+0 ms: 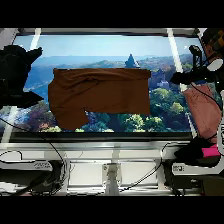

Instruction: Fold the clothes and pants, and hang the long-sleeved shirts on hangers.

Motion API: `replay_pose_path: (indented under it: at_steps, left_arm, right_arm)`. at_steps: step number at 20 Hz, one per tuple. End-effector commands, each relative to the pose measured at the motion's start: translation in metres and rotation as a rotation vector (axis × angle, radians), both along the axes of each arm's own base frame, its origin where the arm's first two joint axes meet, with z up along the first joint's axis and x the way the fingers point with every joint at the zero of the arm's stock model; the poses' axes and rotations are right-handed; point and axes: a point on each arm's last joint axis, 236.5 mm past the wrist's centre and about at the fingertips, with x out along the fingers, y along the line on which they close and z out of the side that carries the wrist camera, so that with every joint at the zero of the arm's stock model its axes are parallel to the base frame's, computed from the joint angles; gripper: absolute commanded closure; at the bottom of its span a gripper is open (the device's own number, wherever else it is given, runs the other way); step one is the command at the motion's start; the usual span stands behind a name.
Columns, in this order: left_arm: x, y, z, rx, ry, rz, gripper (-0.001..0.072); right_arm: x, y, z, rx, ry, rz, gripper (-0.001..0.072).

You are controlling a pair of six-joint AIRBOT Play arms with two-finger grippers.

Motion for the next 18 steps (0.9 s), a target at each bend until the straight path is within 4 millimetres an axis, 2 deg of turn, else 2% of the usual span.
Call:
replay_pose_path:
  at_steps: [1,5,8,10,13,18]
  left_arm:
    - [-0.001,0.000,-0.001,0.003,0.003,-0.002,0.0066]
    - [-0.015,0.010,-0.014,0.072,0.056,-0.041,0.0067]
    - [-0.020,0.014,-0.018,0.093,0.073,-0.052,0.0066]
    - [-0.020,0.010,-0.022,0.085,0.083,-0.060,0.0067]
    - [-0.020,0.000,-0.039,0.056,0.118,-0.087,0.0067]
    - [-0.015,-0.023,-0.059,0.024,0.118,-0.175,0.0067]
  right_arm:
    - [-0.012,0.004,-0.014,0.014,0.053,0.009,0.0371]
    - [-0.039,0.012,-0.053,0.041,0.156,0.014,0.0370]
    - [-0.046,0.012,-0.069,0.040,0.171,0.010,0.0371]
    - [-0.042,0.010,-0.070,0.034,0.150,-0.001,0.0371]
    - [-0.033,0.009,-0.067,0.036,0.113,-0.018,0.0371]
    - [-0.032,0.010,-0.066,0.039,0.108,-0.014,0.0371]
